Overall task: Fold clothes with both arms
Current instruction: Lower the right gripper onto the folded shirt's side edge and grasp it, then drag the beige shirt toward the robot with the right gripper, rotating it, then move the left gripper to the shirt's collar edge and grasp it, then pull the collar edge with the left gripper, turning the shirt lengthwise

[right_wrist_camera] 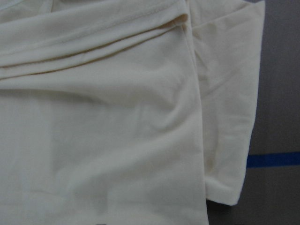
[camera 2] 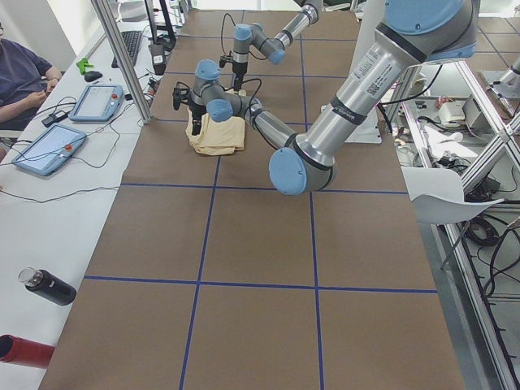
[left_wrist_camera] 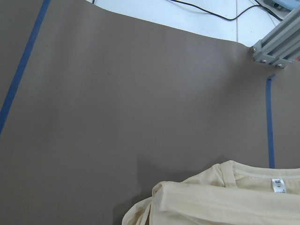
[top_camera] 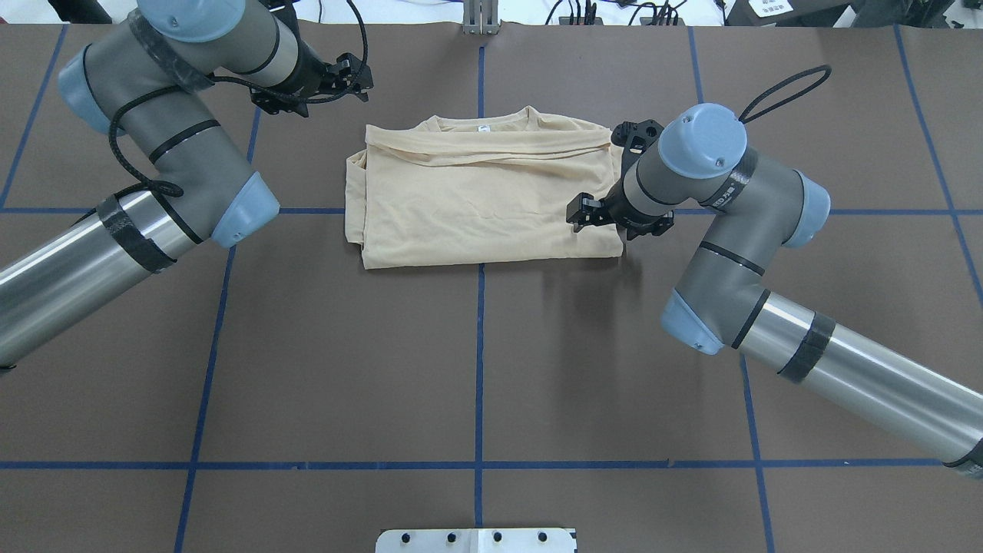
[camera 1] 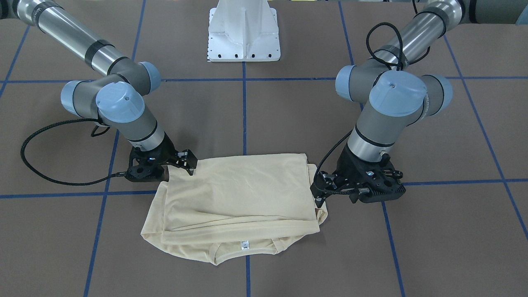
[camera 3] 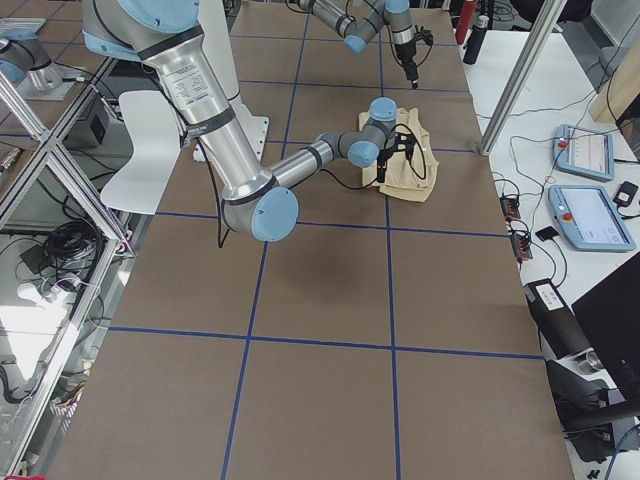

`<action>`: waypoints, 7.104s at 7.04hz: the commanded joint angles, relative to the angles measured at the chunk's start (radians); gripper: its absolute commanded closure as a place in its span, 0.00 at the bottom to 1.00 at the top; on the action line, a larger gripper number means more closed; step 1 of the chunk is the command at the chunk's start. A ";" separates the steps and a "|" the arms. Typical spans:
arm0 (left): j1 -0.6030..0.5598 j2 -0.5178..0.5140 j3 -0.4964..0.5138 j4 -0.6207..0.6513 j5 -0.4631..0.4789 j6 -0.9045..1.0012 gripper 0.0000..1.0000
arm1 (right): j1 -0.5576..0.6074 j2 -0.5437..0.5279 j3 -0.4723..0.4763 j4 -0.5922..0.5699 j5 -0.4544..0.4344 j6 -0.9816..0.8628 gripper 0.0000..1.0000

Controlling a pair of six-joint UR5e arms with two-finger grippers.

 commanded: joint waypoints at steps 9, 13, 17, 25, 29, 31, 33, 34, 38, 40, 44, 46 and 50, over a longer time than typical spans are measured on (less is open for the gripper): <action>0.002 0.021 -0.025 0.004 0.000 0.001 0.02 | 0.001 -0.021 0.015 -0.002 0.055 -0.004 1.00; 0.002 0.021 -0.033 0.008 0.003 0.001 0.02 | -0.011 -0.122 0.155 -0.002 0.098 -0.010 1.00; 0.000 0.085 -0.118 0.014 0.003 0.001 0.02 | -0.197 -0.286 0.492 -0.186 0.110 0.023 1.00; 0.222 0.220 -0.336 0.009 -0.012 -0.168 0.01 | -0.255 -0.251 0.679 -0.443 0.101 0.177 0.00; 0.417 0.174 -0.282 0.002 0.044 -0.405 0.07 | -0.137 -0.204 0.664 -0.443 0.031 0.157 0.00; 0.416 0.133 -0.202 0.003 0.078 -0.402 0.10 | -0.137 -0.197 0.659 -0.442 0.029 0.157 0.00; 0.413 0.134 -0.186 0.011 0.126 -0.399 0.11 | -0.137 -0.197 0.656 -0.442 0.023 0.157 0.00; 0.413 0.134 -0.180 0.011 0.127 -0.399 0.12 | -0.137 -0.197 0.656 -0.442 0.025 0.157 0.00; 0.413 0.131 -0.171 0.011 0.129 -0.399 0.29 | -0.137 -0.197 0.653 -0.443 0.023 0.157 0.00; 0.413 0.130 -0.165 0.008 0.129 -0.401 0.42 | -0.136 -0.197 0.651 -0.443 0.022 0.157 0.00; 0.413 0.114 -0.165 0.012 0.126 -0.413 1.00 | -0.136 -0.197 0.647 -0.442 0.020 0.158 0.00; 0.370 0.099 -0.154 0.015 0.126 -0.414 1.00 | -0.133 -0.199 0.647 -0.442 0.020 0.158 0.00; 0.213 -0.066 0.100 0.011 0.129 -0.407 1.00 | -0.114 -0.199 0.647 -0.440 0.017 0.158 0.00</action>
